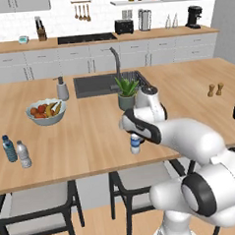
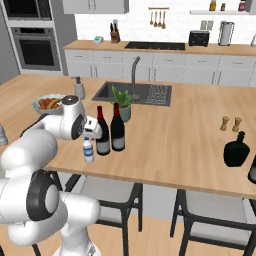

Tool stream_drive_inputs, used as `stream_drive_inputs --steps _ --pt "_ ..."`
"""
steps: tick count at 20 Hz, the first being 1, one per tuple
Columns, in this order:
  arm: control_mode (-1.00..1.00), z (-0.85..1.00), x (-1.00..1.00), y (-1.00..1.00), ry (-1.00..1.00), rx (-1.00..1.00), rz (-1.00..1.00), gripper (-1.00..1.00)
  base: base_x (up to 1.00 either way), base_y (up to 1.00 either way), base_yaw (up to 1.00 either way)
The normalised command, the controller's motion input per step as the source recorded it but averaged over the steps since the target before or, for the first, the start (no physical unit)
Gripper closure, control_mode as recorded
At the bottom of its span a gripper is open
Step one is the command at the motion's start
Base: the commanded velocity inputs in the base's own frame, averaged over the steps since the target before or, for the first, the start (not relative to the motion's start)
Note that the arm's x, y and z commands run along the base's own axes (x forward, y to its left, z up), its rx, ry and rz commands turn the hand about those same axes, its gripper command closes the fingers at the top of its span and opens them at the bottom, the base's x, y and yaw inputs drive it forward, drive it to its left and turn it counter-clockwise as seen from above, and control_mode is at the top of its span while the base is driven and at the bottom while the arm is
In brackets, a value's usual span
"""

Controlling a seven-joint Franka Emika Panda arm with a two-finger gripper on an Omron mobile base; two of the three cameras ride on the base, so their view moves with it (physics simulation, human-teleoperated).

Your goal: Move the plastic bottles in the middle to the plastics group, and the glass bottles in the middle to the glass group.

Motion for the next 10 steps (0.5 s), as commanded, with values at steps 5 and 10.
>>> stream_drive_inputs --steps 5,10 --pt "-1.0 -0.21 0.29 0.0 0.0 0.0 -0.02 -1.0 0.0 0.0 0.0" --pt "-1.0 -0.16 0.17 0.0 0.0 0.0 0.0 -1.0 0.0 0.0 0.0"
